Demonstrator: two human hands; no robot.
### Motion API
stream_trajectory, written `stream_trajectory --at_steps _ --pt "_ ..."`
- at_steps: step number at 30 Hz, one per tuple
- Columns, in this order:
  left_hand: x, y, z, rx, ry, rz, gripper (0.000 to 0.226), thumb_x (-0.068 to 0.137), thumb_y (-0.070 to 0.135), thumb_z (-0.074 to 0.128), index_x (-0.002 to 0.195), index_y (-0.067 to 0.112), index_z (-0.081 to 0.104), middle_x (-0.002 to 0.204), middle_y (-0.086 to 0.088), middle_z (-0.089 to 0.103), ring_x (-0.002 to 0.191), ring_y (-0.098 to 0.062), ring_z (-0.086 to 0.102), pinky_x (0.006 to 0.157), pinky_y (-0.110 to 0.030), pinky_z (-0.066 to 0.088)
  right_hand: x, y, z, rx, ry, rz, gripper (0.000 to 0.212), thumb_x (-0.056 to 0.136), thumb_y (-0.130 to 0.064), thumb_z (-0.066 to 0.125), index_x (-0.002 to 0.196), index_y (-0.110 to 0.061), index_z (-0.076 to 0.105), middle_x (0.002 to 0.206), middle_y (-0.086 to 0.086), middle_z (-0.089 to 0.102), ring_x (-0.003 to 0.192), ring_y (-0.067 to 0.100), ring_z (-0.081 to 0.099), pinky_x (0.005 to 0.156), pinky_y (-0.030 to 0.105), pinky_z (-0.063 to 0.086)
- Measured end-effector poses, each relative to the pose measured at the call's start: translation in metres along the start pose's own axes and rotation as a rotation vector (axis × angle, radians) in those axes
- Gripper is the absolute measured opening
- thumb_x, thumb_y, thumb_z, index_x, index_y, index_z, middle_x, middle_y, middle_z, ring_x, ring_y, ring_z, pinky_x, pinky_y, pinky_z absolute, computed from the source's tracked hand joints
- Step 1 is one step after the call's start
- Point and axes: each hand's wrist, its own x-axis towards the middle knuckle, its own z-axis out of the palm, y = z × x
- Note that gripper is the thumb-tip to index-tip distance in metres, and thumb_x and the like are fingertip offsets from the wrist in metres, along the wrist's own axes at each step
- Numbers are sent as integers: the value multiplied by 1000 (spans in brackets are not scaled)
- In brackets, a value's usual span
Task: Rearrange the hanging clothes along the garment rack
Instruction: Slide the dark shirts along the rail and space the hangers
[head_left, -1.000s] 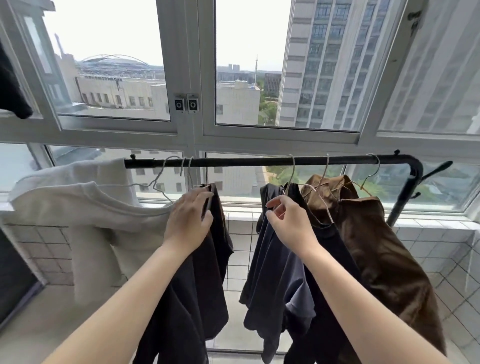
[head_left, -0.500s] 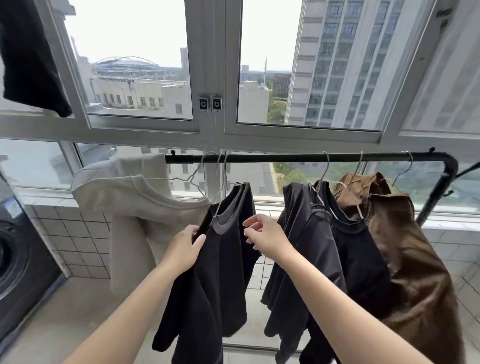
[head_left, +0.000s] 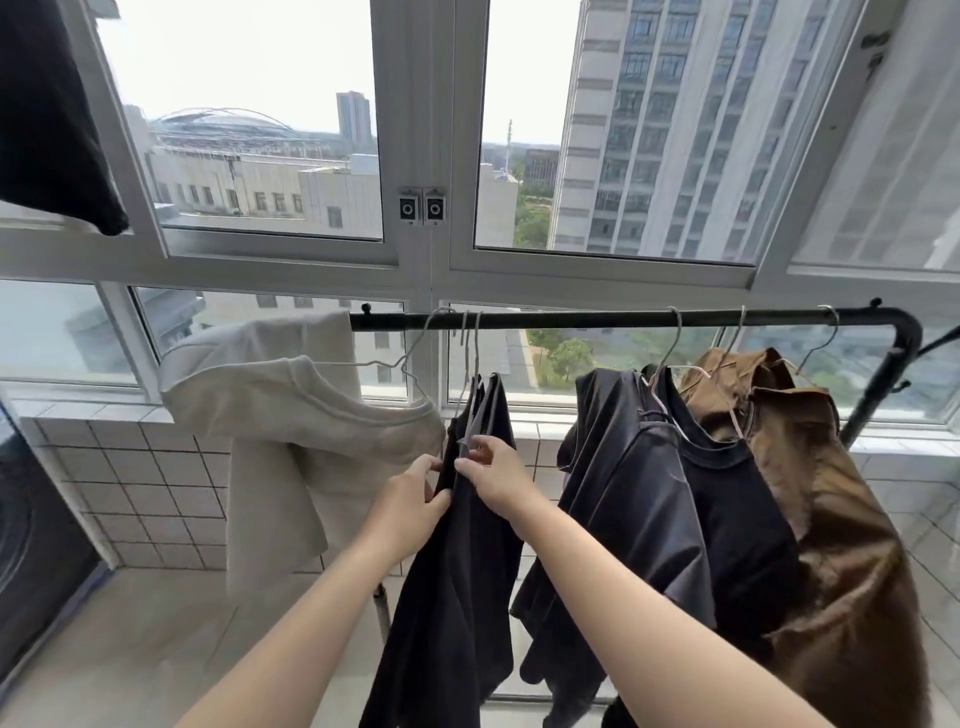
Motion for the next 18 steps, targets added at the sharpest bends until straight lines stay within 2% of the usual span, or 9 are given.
stream_trajectory --at_steps 4,8,12,15,18 --pt "1 -1 0 -1 5 23 25 90 25 52 115 24 52 67 4 60 60 -12 55 53 -28 41 3 1 4 -132 51 -24 35 91 -22 56 123 -10 53 113 2 59 106 17 55 94 29 44" --pt "2 0 -3 -11 57 39 28 92 22 46 120 22 50 70 3 62 68 -15 60 64 -34 51 5 1 -1 -186 231 -93 19 95 -14 39 108 -9 53 92 3 59 83 20 55 71 30 41" --pt "2 2 -2 -43 82 63 31 93 20 43 123 26 50 83 0 70 76 -16 65 75 -44 55 2 8 -17 -162 326 -137 16 97 -13 37 103 -9 50 76 3 54 60 15 44 53 28 34" --pt "3 2 4 -69 84 70 34 93 21 43 125 29 51 88 -1 73 81 -18 67 77 -45 56 1 13 -28 -117 350 -137 14 97 -12 36 102 -11 49 65 -2 46 50 11 36 49 25 28" --pt "4 3 10 -76 107 79 36 94 19 44 128 29 50 94 -4 73 79 -10 60 81 -41 55 1 17 -42 -106 370 -131 13 96 -12 37 100 -13 49 67 -2 47 52 12 37 49 26 29"
